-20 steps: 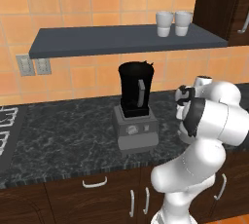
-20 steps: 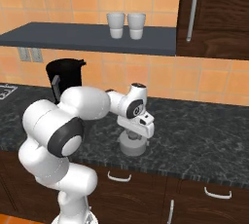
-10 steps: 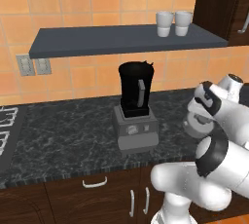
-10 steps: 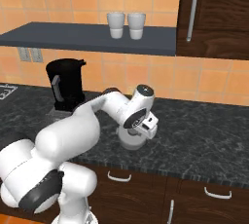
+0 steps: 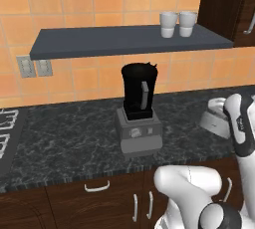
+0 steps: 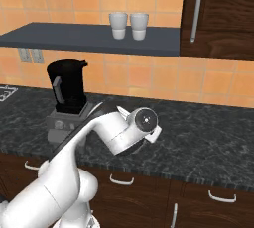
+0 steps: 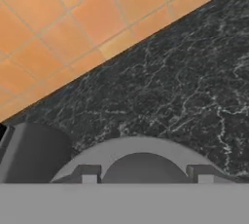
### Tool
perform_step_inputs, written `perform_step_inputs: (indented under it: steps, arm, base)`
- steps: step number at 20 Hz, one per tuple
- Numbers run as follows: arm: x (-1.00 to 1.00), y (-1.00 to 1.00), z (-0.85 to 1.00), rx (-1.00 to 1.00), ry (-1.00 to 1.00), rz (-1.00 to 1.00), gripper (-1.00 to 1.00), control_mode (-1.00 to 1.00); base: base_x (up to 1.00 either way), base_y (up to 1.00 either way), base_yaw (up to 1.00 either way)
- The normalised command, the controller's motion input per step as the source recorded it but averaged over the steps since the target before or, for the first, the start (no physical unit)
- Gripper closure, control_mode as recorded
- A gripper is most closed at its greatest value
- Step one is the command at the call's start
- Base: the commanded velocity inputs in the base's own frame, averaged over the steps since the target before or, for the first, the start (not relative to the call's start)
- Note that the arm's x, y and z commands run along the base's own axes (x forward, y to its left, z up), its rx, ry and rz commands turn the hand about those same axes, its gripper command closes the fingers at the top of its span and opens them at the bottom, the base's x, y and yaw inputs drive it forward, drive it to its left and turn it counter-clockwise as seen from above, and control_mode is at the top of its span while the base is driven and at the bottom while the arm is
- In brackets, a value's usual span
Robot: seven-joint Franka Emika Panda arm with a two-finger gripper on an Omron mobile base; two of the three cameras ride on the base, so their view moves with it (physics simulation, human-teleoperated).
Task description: Close the lid blender by securely placing the lid on top.
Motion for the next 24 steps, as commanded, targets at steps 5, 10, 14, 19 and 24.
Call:
perform_step_inputs:
  steps: [5, 10, 14, 19, 24]
  arm:
    - [-0.18, 0.02, 1.00, 0.00, -0.24, -0.04, 1.00, -1.00]
    - [0.00, 0.22, 1.00, -0.02, -0.06, -0.01, 1.00, -1.00]
    - [0.00, 0.41, 1.00, -0.04, 0.00, 0.00, 1.00, -1.00]
    - [0.00, 0.50, 1.00, -0.03, 0.10, 0.04, 1.00, -1.00]
    - [0.00, 0.72, 1.00, -0.04, 0.24, 0.09, 1.00, -1.00]
  base:
    - [0.00, 0.00, 0.00]
    - [0.00, 0.00, 0.00]
    - [0.00, 0.00, 0.00]
    - [0.00, 0.00, 0.00]
    - [0.00, 0.00, 0.00]
